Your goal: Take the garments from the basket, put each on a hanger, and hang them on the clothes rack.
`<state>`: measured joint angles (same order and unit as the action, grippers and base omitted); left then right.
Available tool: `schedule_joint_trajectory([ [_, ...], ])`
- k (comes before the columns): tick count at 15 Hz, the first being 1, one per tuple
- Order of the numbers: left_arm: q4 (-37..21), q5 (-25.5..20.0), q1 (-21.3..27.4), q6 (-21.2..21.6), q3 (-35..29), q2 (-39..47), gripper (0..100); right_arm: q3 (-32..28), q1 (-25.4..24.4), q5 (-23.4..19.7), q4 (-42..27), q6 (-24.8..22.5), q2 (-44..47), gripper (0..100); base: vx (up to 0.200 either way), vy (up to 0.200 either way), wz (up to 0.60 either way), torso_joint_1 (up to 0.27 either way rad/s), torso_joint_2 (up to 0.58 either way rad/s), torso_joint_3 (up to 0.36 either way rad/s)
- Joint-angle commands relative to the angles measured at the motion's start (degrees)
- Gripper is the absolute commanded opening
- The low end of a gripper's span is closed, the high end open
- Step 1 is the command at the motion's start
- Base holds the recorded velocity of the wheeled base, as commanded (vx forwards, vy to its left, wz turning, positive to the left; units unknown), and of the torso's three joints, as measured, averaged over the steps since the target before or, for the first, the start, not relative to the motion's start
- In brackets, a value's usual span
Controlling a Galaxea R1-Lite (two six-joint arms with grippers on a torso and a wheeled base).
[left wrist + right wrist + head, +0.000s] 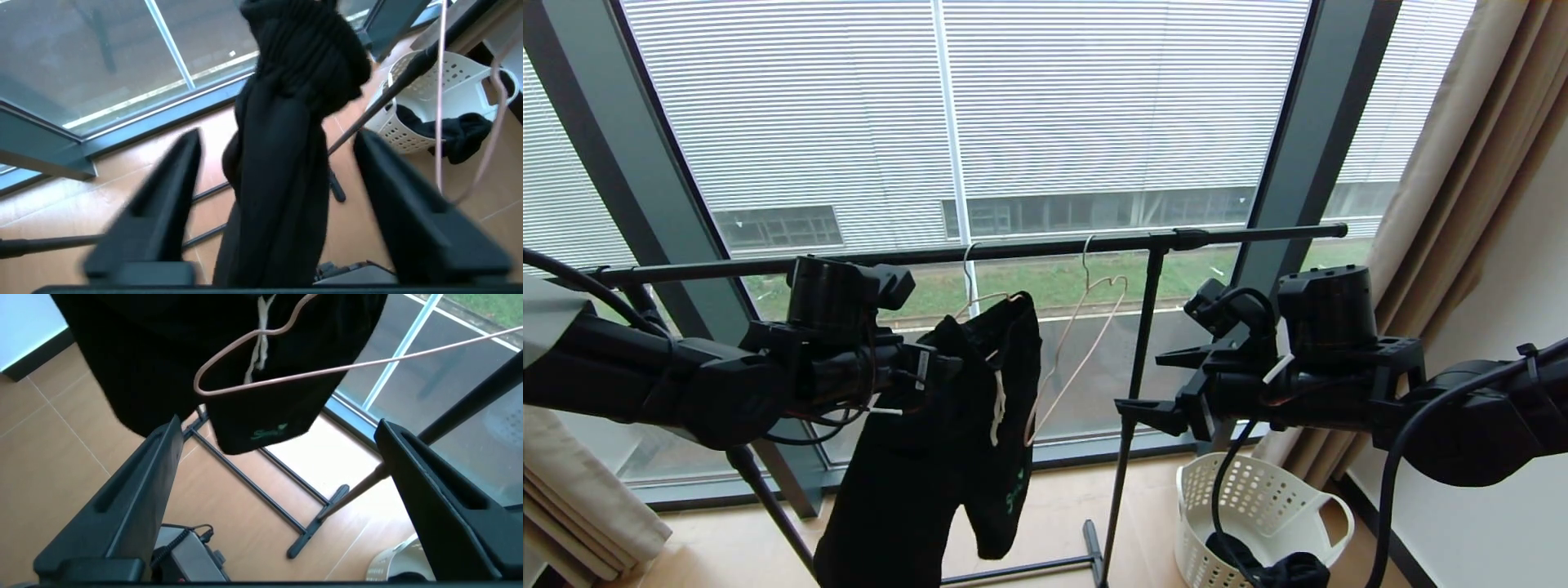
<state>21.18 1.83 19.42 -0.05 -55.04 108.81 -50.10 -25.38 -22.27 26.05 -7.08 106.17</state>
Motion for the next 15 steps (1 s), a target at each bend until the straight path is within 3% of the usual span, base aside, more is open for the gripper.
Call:
schedule_joint_trajectory([
  [1, -0.1, 0.0, 0.3, 0.0, 0.8, -1.0, 100, 0.0, 0.0, 0.0, 0.1, 0.0, 0.4, 100, 0.0, 0.0, 0.0, 0.0, 0.0, 0.0],
  [13, -0.1, -0.2, 1.4, 0.1, 10.7, -11.2, 100, 0.4, 0.0, 0.3, 0.1, 0.0, 0.1, 100, 0.0, 0.0, 0.0, 0.0, 0.0, 0.0],
  [15, -0.1, -0.2, 1.4, 0.0, 16.1, -16.9, 100, 3.4, -0.8, 4.1, 0.2, -0.9, -4.0, 100, 0.0, 0.0, 0.0, 0.0, 0.0, 0.0],
])
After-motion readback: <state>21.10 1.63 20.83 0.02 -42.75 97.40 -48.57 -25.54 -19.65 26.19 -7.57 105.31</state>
